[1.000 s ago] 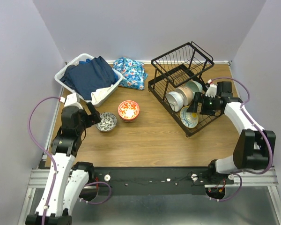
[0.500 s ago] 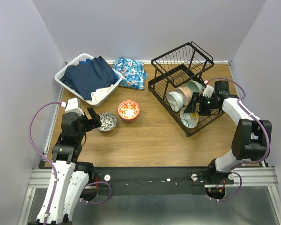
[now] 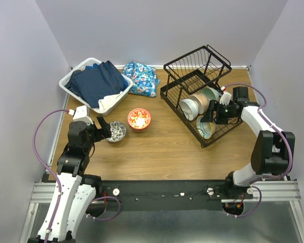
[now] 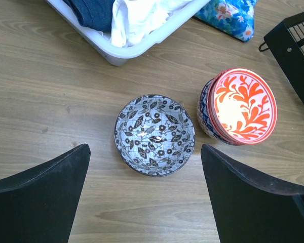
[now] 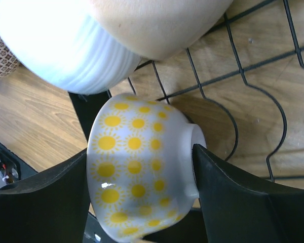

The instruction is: Unload the bowls from the dish rack

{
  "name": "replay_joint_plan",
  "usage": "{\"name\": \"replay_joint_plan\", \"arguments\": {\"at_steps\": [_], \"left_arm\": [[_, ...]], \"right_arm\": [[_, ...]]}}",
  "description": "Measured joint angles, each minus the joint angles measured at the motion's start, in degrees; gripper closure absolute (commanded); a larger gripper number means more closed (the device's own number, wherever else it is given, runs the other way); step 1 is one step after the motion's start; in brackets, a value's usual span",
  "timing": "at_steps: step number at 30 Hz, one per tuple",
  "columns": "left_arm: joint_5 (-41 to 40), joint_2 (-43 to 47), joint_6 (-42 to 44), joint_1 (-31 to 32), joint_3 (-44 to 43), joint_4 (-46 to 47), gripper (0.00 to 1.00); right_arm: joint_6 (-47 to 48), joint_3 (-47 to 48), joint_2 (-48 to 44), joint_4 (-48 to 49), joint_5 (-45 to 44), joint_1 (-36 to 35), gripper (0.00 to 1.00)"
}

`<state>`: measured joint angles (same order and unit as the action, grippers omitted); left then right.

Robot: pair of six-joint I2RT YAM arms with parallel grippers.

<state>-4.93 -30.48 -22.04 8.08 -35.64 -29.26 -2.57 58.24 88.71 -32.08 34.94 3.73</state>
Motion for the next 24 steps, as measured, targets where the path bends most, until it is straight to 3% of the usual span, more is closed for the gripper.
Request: {"name": "replay_joint_plan", "arguments": {"at_steps": [8, 24], "left_arm": [[0.00, -0.11, 0.00, 1.27, 0.11, 0.09, 0.01], [7.04, -3.96, -2.86, 6.08, 0.81, 5.40, 0.01]], "right_arm": [[-0.42, -0.28, -4.52, -2.56, -3.87, -0.46, 0.58], [-5.09, -0.50, -14.08, -3.98, -8.98, -0.68, 0.68]]}}
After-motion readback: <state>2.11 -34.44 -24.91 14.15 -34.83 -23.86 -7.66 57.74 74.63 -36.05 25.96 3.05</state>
